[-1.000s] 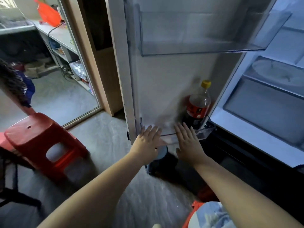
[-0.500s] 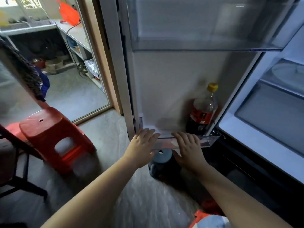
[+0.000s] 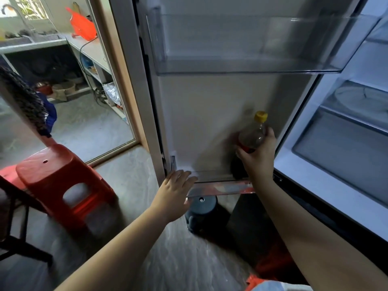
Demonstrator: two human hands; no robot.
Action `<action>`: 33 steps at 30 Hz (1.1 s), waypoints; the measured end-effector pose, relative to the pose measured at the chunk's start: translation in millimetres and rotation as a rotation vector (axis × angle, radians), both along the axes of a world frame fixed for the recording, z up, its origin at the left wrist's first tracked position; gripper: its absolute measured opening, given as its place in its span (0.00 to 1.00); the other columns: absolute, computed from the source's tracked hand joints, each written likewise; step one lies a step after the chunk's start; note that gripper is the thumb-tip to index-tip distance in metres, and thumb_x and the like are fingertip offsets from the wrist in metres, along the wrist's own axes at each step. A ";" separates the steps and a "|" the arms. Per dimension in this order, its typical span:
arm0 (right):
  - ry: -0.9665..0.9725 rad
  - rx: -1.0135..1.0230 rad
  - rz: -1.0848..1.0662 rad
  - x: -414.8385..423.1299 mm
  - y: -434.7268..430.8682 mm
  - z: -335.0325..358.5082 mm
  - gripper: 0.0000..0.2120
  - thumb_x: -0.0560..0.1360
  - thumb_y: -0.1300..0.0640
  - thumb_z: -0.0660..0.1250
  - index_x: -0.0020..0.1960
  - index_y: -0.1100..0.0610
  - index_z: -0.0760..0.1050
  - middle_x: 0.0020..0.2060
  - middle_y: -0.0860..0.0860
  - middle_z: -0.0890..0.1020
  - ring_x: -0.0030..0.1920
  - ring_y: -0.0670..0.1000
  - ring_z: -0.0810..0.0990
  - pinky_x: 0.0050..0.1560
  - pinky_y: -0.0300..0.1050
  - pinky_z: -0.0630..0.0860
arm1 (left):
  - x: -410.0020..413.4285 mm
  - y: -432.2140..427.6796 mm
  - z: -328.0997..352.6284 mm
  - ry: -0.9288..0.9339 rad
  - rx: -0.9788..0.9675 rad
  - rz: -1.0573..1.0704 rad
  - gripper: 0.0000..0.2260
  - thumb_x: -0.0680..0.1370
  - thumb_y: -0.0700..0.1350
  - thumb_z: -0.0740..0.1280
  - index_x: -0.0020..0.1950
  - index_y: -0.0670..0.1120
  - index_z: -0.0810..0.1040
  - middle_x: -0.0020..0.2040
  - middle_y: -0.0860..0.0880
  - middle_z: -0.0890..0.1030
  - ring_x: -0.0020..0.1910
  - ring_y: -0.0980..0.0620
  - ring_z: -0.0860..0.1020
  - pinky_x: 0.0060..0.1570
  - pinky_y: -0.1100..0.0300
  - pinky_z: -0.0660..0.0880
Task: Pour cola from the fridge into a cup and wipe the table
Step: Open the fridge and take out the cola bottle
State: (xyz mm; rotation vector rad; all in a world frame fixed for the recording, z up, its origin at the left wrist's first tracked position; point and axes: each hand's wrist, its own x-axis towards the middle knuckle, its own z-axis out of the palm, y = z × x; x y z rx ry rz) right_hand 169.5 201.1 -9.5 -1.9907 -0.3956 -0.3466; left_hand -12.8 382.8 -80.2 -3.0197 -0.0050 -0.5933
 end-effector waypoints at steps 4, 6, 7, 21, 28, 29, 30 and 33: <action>0.017 0.050 0.003 0.0 1.9 -6.0 0.44 0.65 0.50 0.77 0.72 0.48 0.55 0.66 0.52 0.67 0.65 0.52 0.70 0.62 0.45 0.71 | 0.6 0.8 0.1 0.011 -0.016 0.000 0.32 0.62 0.54 0.76 0.62 0.49 0.69 0.59 0.47 0.78 0.60 0.46 0.70 0.62 0.49 0.71; 0.009 0.047 0.022 -0.6 1.0 -5.9 0.44 0.65 0.50 0.77 0.73 0.49 0.55 0.66 0.52 0.67 0.65 0.52 0.70 0.63 0.47 0.71 | 0.8 0.9 0.9 0.015 -0.015 -0.001 0.32 0.62 0.55 0.75 0.62 0.49 0.69 0.59 0.48 0.77 0.59 0.46 0.69 0.62 0.49 0.71; 0.006 0.040 0.039 -1.5 -0.2 -4.8 0.43 0.65 0.50 0.77 0.73 0.49 0.55 0.67 0.52 0.66 0.65 0.52 0.70 0.63 0.48 0.71 | 0.8 0.8 0.9 0.014 -0.016 0.000 0.32 0.62 0.55 0.75 0.62 0.49 0.69 0.59 0.48 0.77 0.59 0.47 0.69 0.62 0.50 0.71; -0.212 0.185 0.337 -63.3 -28.5 63.9 0.44 0.65 0.51 0.76 0.73 0.53 0.55 0.67 0.43 0.66 0.67 0.45 0.69 0.65 0.44 0.71 | -1.1 3.4 0.4 0.015 -0.062 -0.034 0.32 0.60 0.52 0.77 0.62 0.45 0.76 0.60 0.43 0.78 0.60 0.43 0.69 0.60 0.45 0.72; -0.115 0.210 0.350 -74.5 -26.9 54.7 0.44 0.64 0.50 0.76 0.73 0.50 0.56 0.69 0.48 0.66 0.67 0.48 0.70 0.65 0.54 0.72 | -3.5 1.2 2.9 0.029 -0.086 -0.044 0.33 0.61 0.53 0.76 0.63 0.46 0.73 0.60 0.43 0.78 0.60 0.42 0.71 0.61 0.46 0.71; -0.116 0.220 0.338 -74.5 -26.6 55.0 0.44 0.64 0.51 0.76 0.73 0.50 0.56 0.69 0.49 0.66 0.67 0.48 0.70 0.65 0.55 0.72 | -3.4 1.4 3.1 0.039 -0.079 -0.042 0.33 0.61 0.53 0.76 0.64 0.46 0.72 0.60 0.43 0.78 0.60 0.42 0.72 0.62 0.46 0.71; -0.119 0.226 0.329 -74.5 -26.3 55.0 0.44 0.64 0.51 0.76 0.73 0.50 0.56 0.69 0.49 0.66 0.67 0.49 0.70 0.65 0.56 0.72 | -3.4 1.4 3.1 0.046 -0.074 -0.039 0.33 0.61 0.53 0.76 0.64 0.46 0.72 0.60 0.44 0.78 0.60 0.42 0.72 0.62 0.45 0.70; -0.126 0.226 0.334 -80.1 -27.3 52.1 0.45 0.64 0.51 0.76 0.73 0.51 0.55 0.69 0.48 0.66 0.67 0.49 0.69 0.65 0.52 0.72 | -4.7 0.1 3.7 0.058 -0.090 -0.034 0.32 0.62 0.53 0.76 0.63 0.46 0.74 0.60 0.44 0.78 0.60 0.43 0.72 0.62 0.46 0.70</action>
